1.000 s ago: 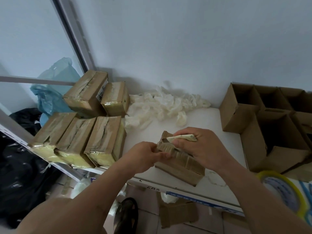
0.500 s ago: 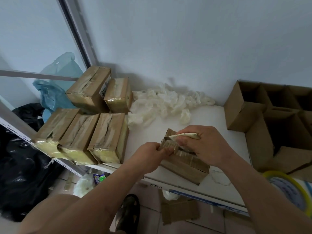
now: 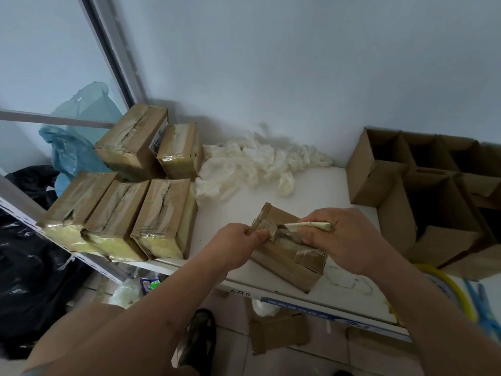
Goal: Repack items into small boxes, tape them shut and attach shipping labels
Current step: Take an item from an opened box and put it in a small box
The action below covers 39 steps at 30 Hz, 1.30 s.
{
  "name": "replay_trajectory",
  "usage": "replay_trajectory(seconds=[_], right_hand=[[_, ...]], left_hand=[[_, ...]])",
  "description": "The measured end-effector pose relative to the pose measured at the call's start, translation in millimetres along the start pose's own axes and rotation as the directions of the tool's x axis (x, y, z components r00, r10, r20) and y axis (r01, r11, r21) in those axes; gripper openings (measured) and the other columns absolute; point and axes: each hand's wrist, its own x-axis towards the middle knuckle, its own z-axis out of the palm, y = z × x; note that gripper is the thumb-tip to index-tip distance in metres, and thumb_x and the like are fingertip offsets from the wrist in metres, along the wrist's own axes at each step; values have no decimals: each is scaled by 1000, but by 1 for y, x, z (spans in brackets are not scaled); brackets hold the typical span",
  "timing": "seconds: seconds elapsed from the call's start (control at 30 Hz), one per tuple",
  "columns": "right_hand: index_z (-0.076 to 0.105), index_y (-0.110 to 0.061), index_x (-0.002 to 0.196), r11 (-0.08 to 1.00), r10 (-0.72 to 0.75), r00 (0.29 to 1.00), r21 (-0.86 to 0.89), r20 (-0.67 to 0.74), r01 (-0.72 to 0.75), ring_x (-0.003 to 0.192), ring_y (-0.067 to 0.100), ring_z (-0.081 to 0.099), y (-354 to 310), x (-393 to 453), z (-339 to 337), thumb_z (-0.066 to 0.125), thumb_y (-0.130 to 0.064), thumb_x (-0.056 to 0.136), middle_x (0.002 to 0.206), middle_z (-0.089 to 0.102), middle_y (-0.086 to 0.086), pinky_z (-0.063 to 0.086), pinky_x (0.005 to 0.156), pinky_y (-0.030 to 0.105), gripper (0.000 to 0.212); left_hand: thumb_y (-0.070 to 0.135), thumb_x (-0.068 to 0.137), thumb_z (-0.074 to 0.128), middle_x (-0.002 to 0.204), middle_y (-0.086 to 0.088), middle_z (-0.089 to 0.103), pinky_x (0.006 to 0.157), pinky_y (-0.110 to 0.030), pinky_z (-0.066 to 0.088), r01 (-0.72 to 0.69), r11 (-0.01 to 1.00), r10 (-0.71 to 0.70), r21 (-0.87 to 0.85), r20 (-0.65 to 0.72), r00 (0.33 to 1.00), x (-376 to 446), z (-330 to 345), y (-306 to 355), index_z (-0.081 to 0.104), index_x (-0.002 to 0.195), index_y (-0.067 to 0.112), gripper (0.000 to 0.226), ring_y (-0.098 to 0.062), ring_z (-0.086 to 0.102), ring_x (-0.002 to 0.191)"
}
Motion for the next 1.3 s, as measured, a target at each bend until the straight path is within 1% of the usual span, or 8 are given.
replay_trajectory(seconds=[0.13,0.23,0.3,0.37,0.57,0.9,1.13,1.3], right_hand=[[75,-29,95,994,65,995,93,-70,-59,78,-2,62,0,-4,5,67,-36,89,81,70,-15,45,64,12,13],[75,-32,95,980,108,989,181,-104,-88,77,-1,63,0,-2,8,69,-36,88,82,71,-15,47,62,14,10],[74,-32,94,975,113,986,207,-122,-87,76,-1,63,-1,2,10,68,-32,89,82,70,-15,46,60,12,8],[75,-32,94,974,105,987,215,-125,-77,78,-2,62,-3,5,10,67,-29,89,84,70,-16,44,62,8,10],[72,-37,87,977,79,989,209,-127,-52,78,-4,61,-6,12,-1,65,-30,89,79,69,-19,43,62,7,10],[74,-32,98,993,-7,996,114,-84,17,86,-8,61,-8,10,10,64,-32,93,87,69,-22,41,71,3,11],[74,-23,109,992,-115,993,-65,-31,113,77,-7,56,-7,4,11,58,-29,96,91,65,-18,37,73,3,21],[73,-24,110,981,-46,998,-186,38,52,77,-3,56,15,-18,-9,58,-26,97,92,65,-17,35,69,3,20]], left_hand=[[49,98,48,83,3,62,60,-27,39,-45,998,47,52,-26,999,-1,5,2,65,91,19,35,-10,56,75],[50,97,47,102,8,62,80,-30,49,-51,995,51,-90,-11,999,-2,12,2,57,123,25,37,-10,58,90],[60,92,49,112,7,61,94,-39,51,-32,990,32,-140,-1,999,-1,15,2,50,129,28,48,-14,59,100],[65,88,52,112,7,61,95,-41,52,-26,990,26,-141,-2,1000,1,16,2,51,128,27,55,-15,60,102],[50,94,56,109,5,62,95,-41,52,-10,984,9,-179,-3,1000,7,20,2,55,125,22,42,-16,61,100],[49,97,51,103,2,63,90,-39,52,-45,992,43,-119,-21,999,9,20,2,57,120,19,38,-18,61,96],[45,98,50,102,-1,63,92,-46,53,-15,988,8,-157,-46,999,12,23,2,60,111,19,30,-21,62,96],[43,98,50,99,-5,63,85,-39,54,4,982,-19,-189,-81,997,14,24,4,60,104,17,28,-20,61,89]])
